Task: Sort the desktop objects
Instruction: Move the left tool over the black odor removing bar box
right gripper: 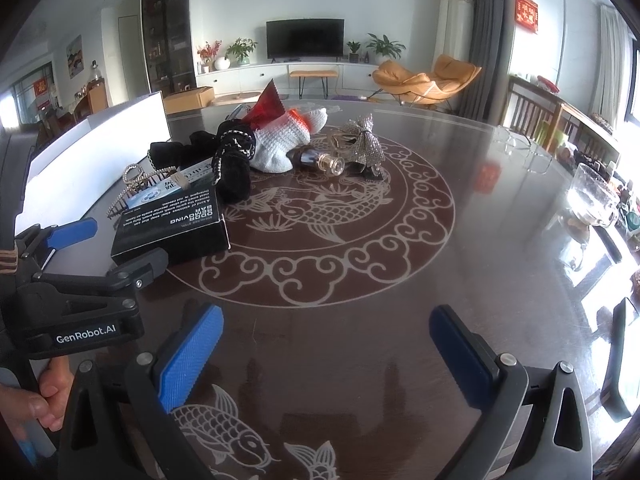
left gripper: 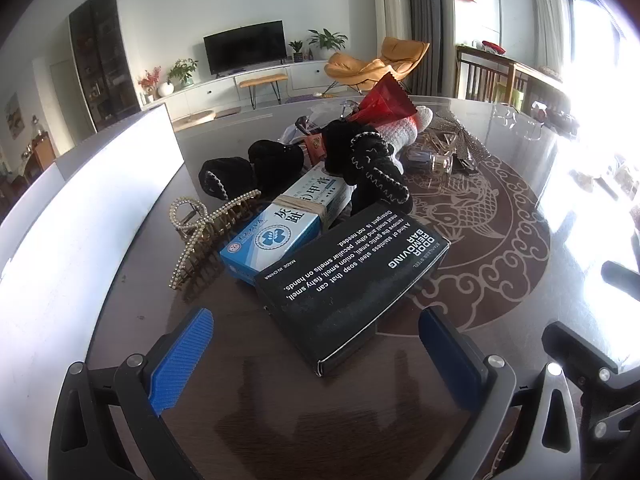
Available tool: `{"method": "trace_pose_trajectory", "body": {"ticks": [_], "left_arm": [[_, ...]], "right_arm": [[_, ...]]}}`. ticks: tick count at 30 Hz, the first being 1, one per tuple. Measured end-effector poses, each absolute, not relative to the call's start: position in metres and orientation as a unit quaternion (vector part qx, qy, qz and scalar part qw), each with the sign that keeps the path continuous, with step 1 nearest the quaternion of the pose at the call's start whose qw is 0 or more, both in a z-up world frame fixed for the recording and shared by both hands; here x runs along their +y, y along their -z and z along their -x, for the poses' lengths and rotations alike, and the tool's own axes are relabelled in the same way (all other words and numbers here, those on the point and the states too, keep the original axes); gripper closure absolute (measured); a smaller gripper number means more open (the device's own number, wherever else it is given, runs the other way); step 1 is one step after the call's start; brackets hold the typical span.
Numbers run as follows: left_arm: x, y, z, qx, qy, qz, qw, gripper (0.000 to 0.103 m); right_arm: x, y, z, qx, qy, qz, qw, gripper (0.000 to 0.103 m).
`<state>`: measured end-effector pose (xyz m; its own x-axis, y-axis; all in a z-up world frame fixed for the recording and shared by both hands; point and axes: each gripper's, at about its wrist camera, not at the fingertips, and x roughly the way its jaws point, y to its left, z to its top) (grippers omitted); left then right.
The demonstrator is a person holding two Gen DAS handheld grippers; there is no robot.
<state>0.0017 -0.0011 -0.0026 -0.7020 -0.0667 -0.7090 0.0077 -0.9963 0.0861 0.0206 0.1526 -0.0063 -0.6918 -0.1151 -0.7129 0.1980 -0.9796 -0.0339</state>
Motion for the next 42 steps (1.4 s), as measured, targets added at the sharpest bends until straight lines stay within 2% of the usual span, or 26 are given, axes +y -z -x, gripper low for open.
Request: {"method": "trace_pose_trajectory", "body": {"ticks": [21,35,36,42], "left_arm": [[0.000,0.014,0.014,-0.036,0.903,-0.428,0.021,0.000],[-0.002,0.020,0.052,0.006,0.894,-0.449,-0.001,0.000],[0.000,0.022,0.056,-0.011,0.897,-0.443,0.006,0.000],[0.002,0.020,0.095,0.032,0.894,-0.445,0.029,0.000]], "right_arm": [[0.148,0.019,-0.015,0.064,0.904,-0.413,0.084,0.000],[0.149,0.030,0.005,0.091,0.898,-0.426,0.067,0.000],[0.152,0.031,0.009,0.083,0.894,-0.435,0.071,0.000],[0.169,0.036,0.017,0.040,0.889,-0.451,0.069,0.000]]}}
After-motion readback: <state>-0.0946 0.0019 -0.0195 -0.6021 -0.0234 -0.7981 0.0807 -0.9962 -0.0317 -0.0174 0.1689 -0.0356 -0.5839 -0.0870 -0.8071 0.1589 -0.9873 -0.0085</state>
